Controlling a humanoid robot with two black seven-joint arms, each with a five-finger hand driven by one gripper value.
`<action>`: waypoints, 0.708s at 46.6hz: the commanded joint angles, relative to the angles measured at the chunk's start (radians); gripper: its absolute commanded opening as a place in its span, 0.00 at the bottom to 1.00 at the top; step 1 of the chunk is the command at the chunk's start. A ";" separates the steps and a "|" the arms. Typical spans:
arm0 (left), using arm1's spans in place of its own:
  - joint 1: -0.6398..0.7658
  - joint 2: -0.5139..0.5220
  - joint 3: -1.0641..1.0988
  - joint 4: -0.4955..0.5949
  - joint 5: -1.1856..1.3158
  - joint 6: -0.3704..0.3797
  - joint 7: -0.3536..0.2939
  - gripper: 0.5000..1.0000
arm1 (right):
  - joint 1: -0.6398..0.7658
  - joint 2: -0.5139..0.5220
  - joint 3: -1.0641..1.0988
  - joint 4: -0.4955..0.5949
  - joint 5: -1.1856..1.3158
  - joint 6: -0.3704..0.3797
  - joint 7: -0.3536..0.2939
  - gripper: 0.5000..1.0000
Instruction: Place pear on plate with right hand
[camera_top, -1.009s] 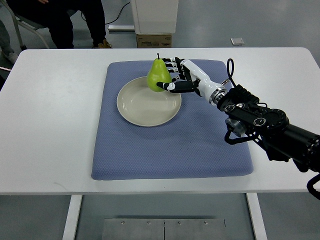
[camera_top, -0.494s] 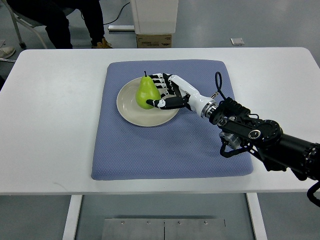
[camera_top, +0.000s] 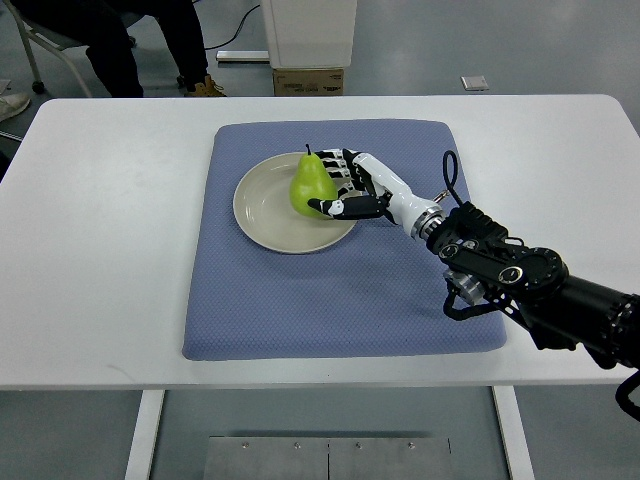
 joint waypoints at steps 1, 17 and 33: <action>0.000 0.000 0.000 0.000 0.001 0.000 0.000 1.00 | -0.004 0.000 0.000 0.000 0.002 -0.008 0.000 0.51; 0.000 0.000 0.000 0.000 0.000 0.000 0.000 1.00 | -0.002 0.000 0.000 0.006 0.003 -0.008 0.000 0.99; 0.000 0.000 0.000 0.000 0.000 0.000 0.000 1.00 | 0.011 0.000 0.021 0.006 0.003 -0.005 0.000 1.00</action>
